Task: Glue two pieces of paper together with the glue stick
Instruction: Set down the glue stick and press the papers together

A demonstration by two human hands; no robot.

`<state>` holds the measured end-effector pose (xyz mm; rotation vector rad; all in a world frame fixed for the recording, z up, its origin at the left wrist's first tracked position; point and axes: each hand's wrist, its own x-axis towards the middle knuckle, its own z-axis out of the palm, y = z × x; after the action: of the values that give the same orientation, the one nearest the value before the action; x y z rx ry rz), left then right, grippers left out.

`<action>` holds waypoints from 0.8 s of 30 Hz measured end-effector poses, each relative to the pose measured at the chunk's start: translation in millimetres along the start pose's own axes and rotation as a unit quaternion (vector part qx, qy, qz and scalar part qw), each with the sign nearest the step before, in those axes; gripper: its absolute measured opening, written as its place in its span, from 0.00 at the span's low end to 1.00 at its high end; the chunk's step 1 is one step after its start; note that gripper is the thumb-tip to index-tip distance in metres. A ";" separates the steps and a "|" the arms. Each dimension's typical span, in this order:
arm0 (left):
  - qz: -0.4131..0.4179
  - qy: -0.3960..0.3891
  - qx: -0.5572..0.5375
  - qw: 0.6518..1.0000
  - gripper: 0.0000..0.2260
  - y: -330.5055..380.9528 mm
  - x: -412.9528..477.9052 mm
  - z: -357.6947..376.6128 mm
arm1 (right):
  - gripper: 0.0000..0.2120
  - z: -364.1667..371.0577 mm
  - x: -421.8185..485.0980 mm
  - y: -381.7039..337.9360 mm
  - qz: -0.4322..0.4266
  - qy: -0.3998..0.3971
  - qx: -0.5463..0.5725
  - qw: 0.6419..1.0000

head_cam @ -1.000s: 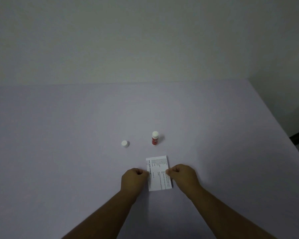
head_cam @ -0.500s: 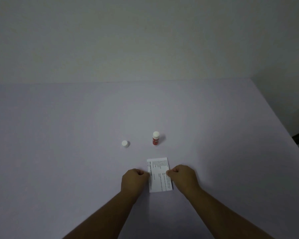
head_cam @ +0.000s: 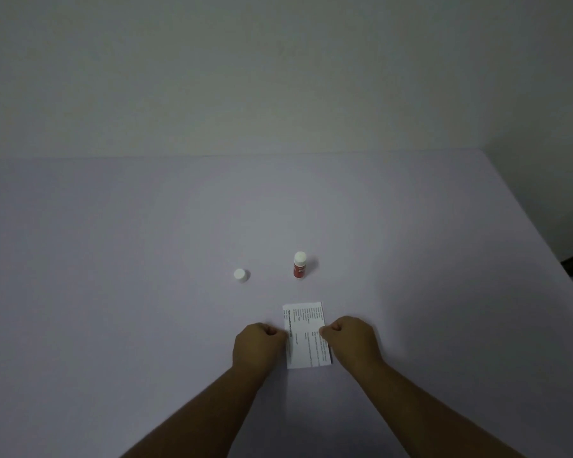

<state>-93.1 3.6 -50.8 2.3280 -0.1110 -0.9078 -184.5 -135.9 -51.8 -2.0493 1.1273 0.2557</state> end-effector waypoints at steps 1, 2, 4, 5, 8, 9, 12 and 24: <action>0.000 0.000 0.001 1.000 0.10 -0.1 0.3 0.5 | 0.19 0.1 -0.2 -0.1 0.001 0.000 0.001 1.000; 0.001 0.001 0.002 1.000 0.10 -0.2 0.8 0.9 | 0.18 0.2 -0.5 -0.2 0.004 0.000 0.003 1.000; 0.001 0.002 0.007 1.000 0.10 0.0 1.4 1.7 | 0.18 0.8 -1.1 0.3 0.007 0.000 0.005 1.000; 0.002 0.003 0.010 1.000 0.10 0.3 1.5 1.9 | 0.18 1.1 -1.5 0.6 0.007 0.000 0.007 1.000; 0.002 0.007 0.019 1.000 0.09 0.3 2.5 2.2 | 0.16 1.3 -1.7 0.2 0.010 0.002 0.010 1.000; 0.001 0.009 0.022 1.000 0.09 0.3 2.7 2.2 | 0.16 1.1 -2.0 -0.2 0.012 0.004 0.012 1.000; 0.000 0.007 0.031 0.999 0.09 0.3 3.4 3.1 | 0.17 0.5 -2.5 -1.9 0.015 0.008 0.013 1.000; 0.003 0.021 0.070 0.997 0.08 1.5 5.4 4.8 | 0.11 0.7 -0.6 -6.5 0.027 0.001 0.011 1.000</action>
<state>-91.8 -1.7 -55.8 2.4726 -0.1691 -0.8735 -179.6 -132.9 -48.5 -2.0017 1.1834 0.2674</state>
